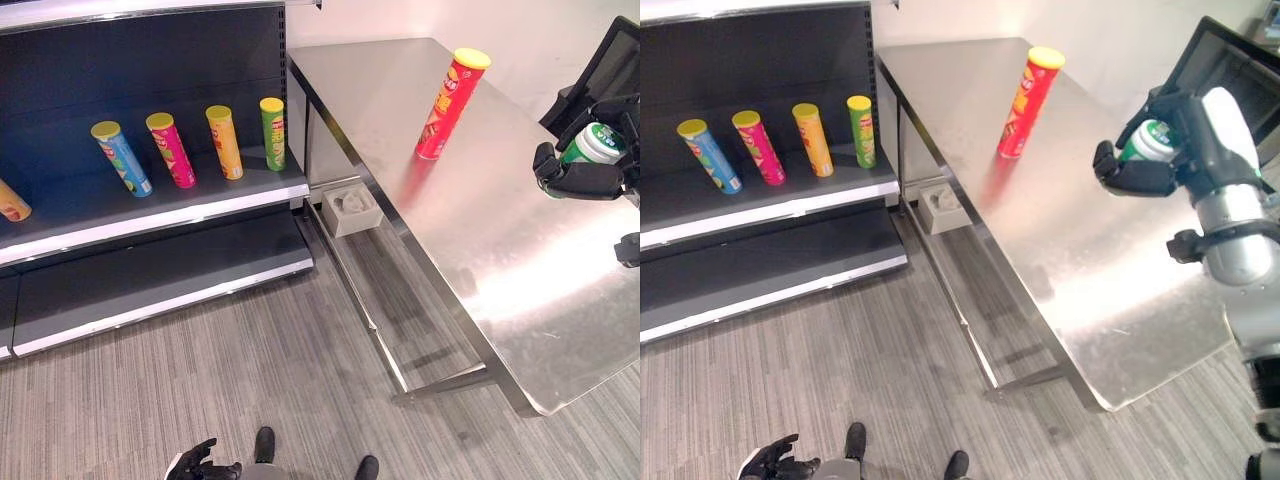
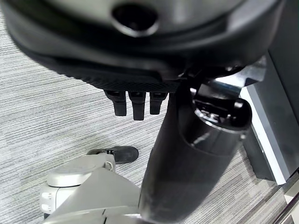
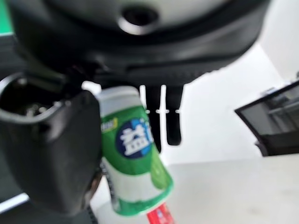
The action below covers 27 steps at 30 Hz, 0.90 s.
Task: Put the goods on the table back onto the shelves and tidy them up.
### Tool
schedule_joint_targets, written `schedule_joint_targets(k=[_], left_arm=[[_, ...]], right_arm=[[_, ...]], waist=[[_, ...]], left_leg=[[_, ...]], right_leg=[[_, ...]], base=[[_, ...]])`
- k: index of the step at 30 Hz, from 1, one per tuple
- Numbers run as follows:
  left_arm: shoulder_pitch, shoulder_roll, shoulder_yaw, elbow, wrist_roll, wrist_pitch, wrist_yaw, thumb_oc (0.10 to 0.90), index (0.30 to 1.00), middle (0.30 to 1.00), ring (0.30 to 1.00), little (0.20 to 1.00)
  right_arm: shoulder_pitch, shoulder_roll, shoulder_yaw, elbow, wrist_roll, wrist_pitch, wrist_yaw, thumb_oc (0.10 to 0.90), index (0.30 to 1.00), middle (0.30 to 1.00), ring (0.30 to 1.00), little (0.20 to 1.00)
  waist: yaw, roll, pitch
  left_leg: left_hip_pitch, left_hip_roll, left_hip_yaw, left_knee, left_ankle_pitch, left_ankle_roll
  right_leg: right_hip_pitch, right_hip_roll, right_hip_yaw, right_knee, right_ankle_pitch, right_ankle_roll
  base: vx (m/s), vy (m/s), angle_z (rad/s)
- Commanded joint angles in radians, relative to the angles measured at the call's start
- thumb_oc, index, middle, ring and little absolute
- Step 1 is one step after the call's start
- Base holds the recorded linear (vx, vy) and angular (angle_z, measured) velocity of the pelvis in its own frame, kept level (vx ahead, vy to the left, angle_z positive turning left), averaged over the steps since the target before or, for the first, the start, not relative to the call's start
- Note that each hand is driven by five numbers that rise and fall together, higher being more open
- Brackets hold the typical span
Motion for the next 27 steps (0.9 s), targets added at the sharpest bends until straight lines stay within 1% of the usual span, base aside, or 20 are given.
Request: schedule_joint_targets(k=[1,7,10,12,13,14,15,16,17,18,19,20,21,22,23,24,25,26,27], left_arm=[[0.006,0.035,-0.035,-0.009,0.028,-0.035,-0.010,0.800,0.900,0.900,0.900,0.900],[0.021,0.033,-0.032,-0.021,0.022,-0.034,-0.015,0.800,0.900,0.900,0.900,0.900],[0.036,0.049,-0.026,-0.054,0.004,-0.038,-0.014,0.800,0.900,0.900,0.900,0.900],[0.021,0.066,-0.022,-0.074,-0.030,-0.042,-0.010,0.800,0.900,0.900,0.900,0.900],[0.009,0.072,-0.021,-0.088,-0.040,-0.046,-0.006,0.800,0.900,0.900,0.900,0.900],[0.002,0.073,-0.024,-0.093,-0.045,-0.047,-0.006,0.800,0.900,0.900,0.900,0.900],[-0.013,0.077,-0.033,-0.101,-0.047,-0.046,-0.012,0.800,0.900,0.900,0.900,0.900],[-0.019,0.086,-0.039,-0.099,-0.036,-0.046,-0.014,0.800,0.900,0.900,0.900,0.900],[-0.019,0.086,-0.039,-0.099,-0.036,-0.046,-0.014,0.800,0.900,0.900,0.900,0.900],[-0.025,0.099,-0.041,-0.091,-0.002,-0.045,-0.017,0.800,0.900,0.900,0.900,0.900],[-0.028,0.105,-0.056,-0.089,0.027,-0.044,-0.024,0.800,0.900,0.900,0.900,0.900],[-0.030,0.114,-0.064,-0.085,0.042,-0.047,-0.026,0.800,0.900,0.900,0.900,0.900],[-0.030,0.121,-0.069,-0.086,0.052,-0.047,-0.028,0.800,0.900,0.900,0.900,0.900],[-0.034,0.132,-0.075,-0.074,0.066,-0.049,-0.028,0.800,0.900,0.900,0.900,0.900],[-0.036,0.137,-0.071,-0.075,0.067,-0.047,-0.027,0.800,0.900,0.900,0.900,0.900],[-0.037,0.140,-0.062,-0.073,0.067,-0.043,-0.025,0.800,0.900,0.900,0.900,0.900],[-0.041,0.152,-0.048,-0.060,0.077,-0.038,-0.016,0.800,0.900,0.900,0.900,0.900],[-0.041,0.152,-0.047,-0.060,0.077,-0.038,-0.016,0.800,0.900,0.900,0.900,0.900],[-0.047,0.155,-0.045,-0.056,0.078,-0.034,-0.016,0.800,0.900,0.900,0.900,0.900]], right_arm=[[-0.176,-0.094,0.037,-0.059,0.023,-0.068,-0.041,0.400,0.300,0.300,0.300,0.300],[-0.218,-0.102,0.080,-0.071,0.037,-0.073,-0.027,0.400,0.300,0.300,0.300,0.300],[-0.266,-0.124,0.115,-0.073,0.060,-0.080,-0.026,0.400,0.300,0.300,0.300,0.300],[-0.331,-0.142,0.160,-0.068,0.076,-0.088,-0.028,0.400,0.300,0.300,0.300,0.300],[-0.360,-0.153,0.173,-0.063,0.085,-0.094,-0.035,0.400,0.300,0.300,0.300,0.300],[-0.360,-0.158,0.170,-0.063,0.091,-0.093,-0.037,0.400,0.300,0.300,0.300,0.300],[-0.331,-0.180,0.133,-0.066,0.097,-0.089,-0.042,0.400,0.300,0.300,0.300,0.300],[-0.328,-0.187,0.125,-0.062,0.096,-0.087,-0.049,0.400,0.300,0.300,0.300,0.300],[-0.328,-0.187,0.125,-0.062,0.096,-0.087,-0.049,0.400,0.300,0.300,0.300,0.300],[-0.267,-0.185,0.071,-0.086,0.083,-0.081,-0.045,0.400,0.300,0.300,0.300,0.300],[-0.191,-0.178,-0.015,-0.118,0.071,-0.071,-0.048,0.400,0.300,0.300,0.300,0.300],[-0.181,-0.170,-0.029,-0.122,0.063,-0.068,-0.051,0.400,0.300,0.300,0.300,0.300],[-0.185,-0.164,-0.030,-0.119,0.060,-0.065,-0.057,0.400,0.300,0.300,0.300,0.300],[-0.194,-0.153,-0.029,-0.113,0.056,-0.063,-0.066,0.400,0.300,0.300,0.300,0.300],[-0.202,-0.143,-0.021,-0.111,0.051,-0.062,-0.072,0.400,0.300,0.300,0.300,0.300],[-0.216,-0.135,-0.007,-0.107,0.042,-0.056,-0.076,0.400,0.300,0.300,0.300,0.300],[-0.233,-0.125,0.012,-0.101,0.041,-0.054,-0.080,0.400,0.300,0.300,0.300,0.300],[-0.236,-0.124,0.014,-0.100,0.042,-0.053,-0.080,0.400,0.300,0.300,0.300,0.300],[-0.233,-0.119,0.018,-0.110,0.042,-0.052,-0.077,0.400,0.300,0.300,0.300,0.300]], waist=[[0.035,-0.032,-0.061],[0.046,-0.033,-0.063],[0.067,-0.033,-0.046],[0.083,-0.042,0.000],[0.084,-0.044,0.018],[0.086,-0.042,0.026],[0.070,-0.036,0.020],[0.064,-0.035,0.013],[0.064,-0.035,0.013],[0.044,-0.014,-0.021],[0.036,-0.018,-0.050],[0.035,-0.021,-0.055],[0.036,-0.024,-0.057],[0.040,-0.028,-0.058],[0.042,-0.031,-0.057],[0.046,-0.032,-0.058],[0.046,-0.033,-0.055],[0.046,-0.034,-0.055],[0.041,-0.035,-0.049]], left_leg=[[0.035,0.066,0.015,0.005,-0.107,-0.058],[0.039,0.075,0.004,0.005,-0.104,-0.063],[0.028,0.091,-0.014,0.009,-0.081,-0.071],[-0.050,0.103,-0.040,0.116,-0.088,-0.085],[-0.107,0.099,-0.061,0.182,-0.089,-0.094],[-0.128,0.114,-0.060,0.195,-0.084,-0.104],[-0.146,0.171,-0.007,0.128,-0.016,-0.109],[-0.150,0.197,0.007,0.100,-0.004,-0.118],[-0.150,0.197,0.007,0.100,-0.004,-0.118],[-0.123,0.194,0.036,0.010,-0.001,-0.104],[-0.114,0.147,0.041,0.009,-0.020,-0.091],[-0.107,0.118,0.047,0.013,-0.036,-0.077],[-0.100,0.098,0.053,0.015,-0.049,-0.066],[-0.095,0.071,0.063,0.016,-0.065,-0.052],[-0.091,0.054,0.073,0.016,-0.073,-0.044],[-0.080,0.033,0.087,0.014,-0.085,-0.031],[-0.067,-0.001,0.097,0.007,-0.101,-0.007],[-0.067,-0.003,0.099,0.008,-0.102,-0.006],[-0.061,-0.018,0.093,0.007,-0.105,0.004]], right_leg=[[0.021,-0.075,0.006,0.007,-0.039,0.079],[0.034,-0.062,0.003,0.007,-0.053,0.070],[0.039,-0.045,-0.002,0.007,-0.071,0.057],[0.040,-0.041,-0.008,0.007,-0.078,0.041],[0.035,-0.044,-0.023,0.007,-0.080,0.039],[0.040,-0.039,-0.037,0.007,-0.087,0.039],[0.041,-0.046,-0.068,0.007,-0.086,0.058],[0.046,-0.053,-0.071,0.007,-0.096,0.072],[0.046,-0.053,-0.071,0.007,-0.096,0.072],[0.035,-0.082,-0.089,0.007,-0.069,0.096],[0.032,-0.135,-0.091,0.007,-0.036,0.117],[0.035,-0.170,-0.088,0.007,-0.011,0.127],[0.032,-0.191,-0.083,0.007,0.010,0.133],[0.025,-0.225,-0.085,0.012,0.041,0.144],[0.017,-0.246,-0.084,0.020,0.074,0.145],[0.006,-0.270,-0.083,0.039,0.081,0.145],[-0.013,-0.294,-0.079,0.120,0.080,0.134],[-0.017,-0.297,-0.076,0.127,0.076,0.134],[-0.030,-0.281,-0.042,0.172,0.061,0.121]], base=[[0.00,0.000,0.00],[0.00,-0.045,0.01],[-0.05,-0.097,0.06],[-0.17,-0.109,0.16],[-0.16,-0.058,0.34],[-0.09,0.122,0.50],[0.07,0.218,0.66],[0.09,0.221,0.87],[0.16,0.384,0.85],[0.19,0.584,0.67],[0.25,0.724,0.34],[0.22,0.544,0.14],[0.12,0.412,0.23],[0.06,0.368,0.23],[0.03,0.363,0.24],[0.04,0.456,-0.21],[0.04,0.362,-0.34],[0.05,0.328,-0.28],[0.06,0.216,0.08]])
